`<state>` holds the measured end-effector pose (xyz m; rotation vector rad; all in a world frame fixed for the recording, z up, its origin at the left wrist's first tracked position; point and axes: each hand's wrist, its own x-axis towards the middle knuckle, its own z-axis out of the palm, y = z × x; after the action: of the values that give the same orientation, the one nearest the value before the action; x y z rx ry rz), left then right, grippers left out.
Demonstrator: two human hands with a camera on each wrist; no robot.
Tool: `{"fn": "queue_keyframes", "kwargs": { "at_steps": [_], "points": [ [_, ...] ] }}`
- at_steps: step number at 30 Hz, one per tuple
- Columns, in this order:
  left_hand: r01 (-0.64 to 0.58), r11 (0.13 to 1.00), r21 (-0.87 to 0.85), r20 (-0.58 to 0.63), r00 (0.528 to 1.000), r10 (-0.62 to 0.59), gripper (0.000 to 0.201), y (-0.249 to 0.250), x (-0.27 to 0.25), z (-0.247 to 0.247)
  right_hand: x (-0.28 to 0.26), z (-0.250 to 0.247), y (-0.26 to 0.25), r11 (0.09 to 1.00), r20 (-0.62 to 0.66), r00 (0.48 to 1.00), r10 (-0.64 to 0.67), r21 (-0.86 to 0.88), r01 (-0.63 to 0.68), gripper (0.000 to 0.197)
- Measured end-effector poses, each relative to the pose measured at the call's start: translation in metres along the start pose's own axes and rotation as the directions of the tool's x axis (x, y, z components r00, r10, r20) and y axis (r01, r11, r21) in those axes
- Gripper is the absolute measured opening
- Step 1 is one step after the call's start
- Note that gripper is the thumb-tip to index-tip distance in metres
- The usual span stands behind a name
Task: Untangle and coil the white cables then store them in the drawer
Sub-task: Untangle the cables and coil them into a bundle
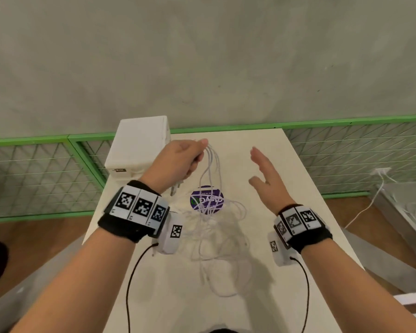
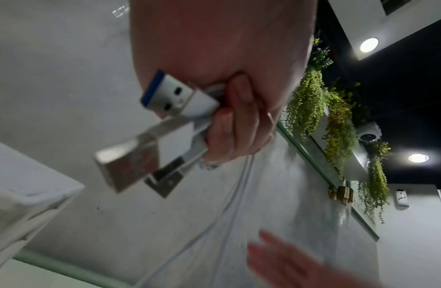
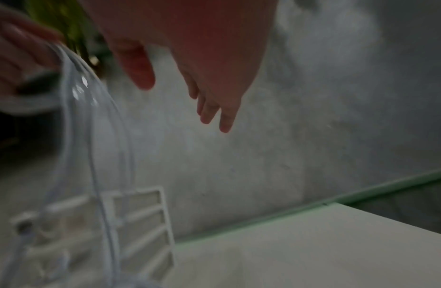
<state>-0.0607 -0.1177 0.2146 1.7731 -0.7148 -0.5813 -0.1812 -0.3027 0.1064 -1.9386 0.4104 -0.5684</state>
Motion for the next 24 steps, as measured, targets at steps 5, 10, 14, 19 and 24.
{"fn": "queue_keyframes", "kwargs": {
  "at_steps": [5,10,14,19,24],
  "points": [
    [-0.031,0.999,0.012,0.104,0.994,0.03,0.041,0.007,-0.008,0.016,0.007,0.022,-0.056,0.992,0.166,0.979,-0.122,0.049,0.116,0.091],
    [-0.025,0.999,-0.041,0.17,0.985,0.032,0.041,0.009,-0.011,0.011,0.015,0.041,-0.053,0.998,0.164,0.987,-0.002,0.067,-0.009,0.017],
    [0.063,0.968,0.241,0.27,0.954,-0.13,0.049,-0.016,-0.013,0.002,0.023,0.024,-0.056,0.976,-0.091,0.996,-0.012,0.214,0.031,0.017],
    [0.141,0.98,-0.142,0.513,0.857,-0.049,0.054,-0.019,-0.021,0.016,0.033,0.026,-0.051,0.991,0.014,0.992,-0.127,0.043,0.126,0.018],
    [0.166,0.697,-0.697,0.404,0.895,0.19,0.051,0.01,-0.012,0.015,0.012,0.05,-0.028,0.997,0.158,0.987,0.022,-0.07,-0.011,0.038]
  ]
}}
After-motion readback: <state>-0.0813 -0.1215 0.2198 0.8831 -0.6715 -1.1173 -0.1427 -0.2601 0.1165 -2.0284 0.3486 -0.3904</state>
